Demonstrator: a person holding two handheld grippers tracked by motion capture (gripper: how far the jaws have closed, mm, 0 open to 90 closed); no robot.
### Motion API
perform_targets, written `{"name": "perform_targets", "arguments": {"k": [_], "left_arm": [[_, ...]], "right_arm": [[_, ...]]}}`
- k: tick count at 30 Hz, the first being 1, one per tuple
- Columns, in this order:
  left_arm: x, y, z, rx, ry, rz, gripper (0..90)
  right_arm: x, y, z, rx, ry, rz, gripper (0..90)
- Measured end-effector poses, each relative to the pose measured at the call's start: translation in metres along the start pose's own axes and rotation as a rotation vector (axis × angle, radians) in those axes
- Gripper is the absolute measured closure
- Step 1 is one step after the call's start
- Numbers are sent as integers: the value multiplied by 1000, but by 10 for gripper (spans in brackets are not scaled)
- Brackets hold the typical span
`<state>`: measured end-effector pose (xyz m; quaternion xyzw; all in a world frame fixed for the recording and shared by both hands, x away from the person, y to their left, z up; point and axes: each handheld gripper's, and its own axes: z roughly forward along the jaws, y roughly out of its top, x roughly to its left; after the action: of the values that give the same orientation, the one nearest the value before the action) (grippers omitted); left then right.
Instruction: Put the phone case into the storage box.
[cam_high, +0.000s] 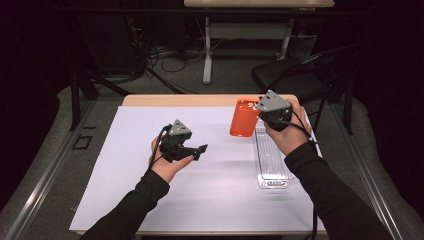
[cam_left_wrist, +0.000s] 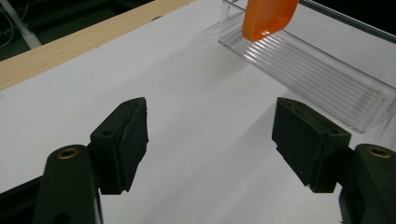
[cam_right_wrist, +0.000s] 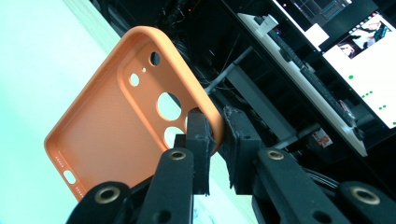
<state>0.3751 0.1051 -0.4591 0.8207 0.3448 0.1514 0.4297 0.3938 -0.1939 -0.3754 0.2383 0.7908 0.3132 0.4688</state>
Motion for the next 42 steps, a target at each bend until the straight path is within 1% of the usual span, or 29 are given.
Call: {"name": "perform_targets", "arguments": {"k": [3, 5, 9, 17, 20, 22, 28, 30, 36, 40, 42], "left_arm": [[1, -1, -2, -1, 7, -7, 245], [2, -2, -3, 3, 11, -11, 231], [3, -3, -3, 5, 11, -17, 230], [3, -6, -4, 10, 11, -16, 230], [3, -8, -4, 14, 16, -17, 231], [4, -8, -5, 18, 18, -16, 231], [6, -10, -10, 10, 20, -24, 231], [6, -11, -11, 11, 25, -20, 231], [9, -13, -13, 8, 29, -27, 231], [10, -15, -15, 4, 33, -30, 231], [11, -15, -16, -2, 32, -32, 231]], "right_arm": [[-6, -1, 1, 8, -14, -2, 815], [-9, -2, 1, 11, -33, -13, 814], [-17, -6, 3, 15, -53, -7, 815], [-32, -19, 11, 31, -102, -41, 814], [-37, -25, 13, 30, -117, -54, 814], [-40, -29, 14, 29, -119, -66, 814], [-45, -39, 19, 19, -146, -111, 814], [-46, -42, 21, 20, -154, -126, 814], [-46, -51, 27, 26, -161, -154, 814], [-46, -57, 30, 35, -159, -161, 814], [-46, -59, 31, 35, -158, -154, 814]]}}
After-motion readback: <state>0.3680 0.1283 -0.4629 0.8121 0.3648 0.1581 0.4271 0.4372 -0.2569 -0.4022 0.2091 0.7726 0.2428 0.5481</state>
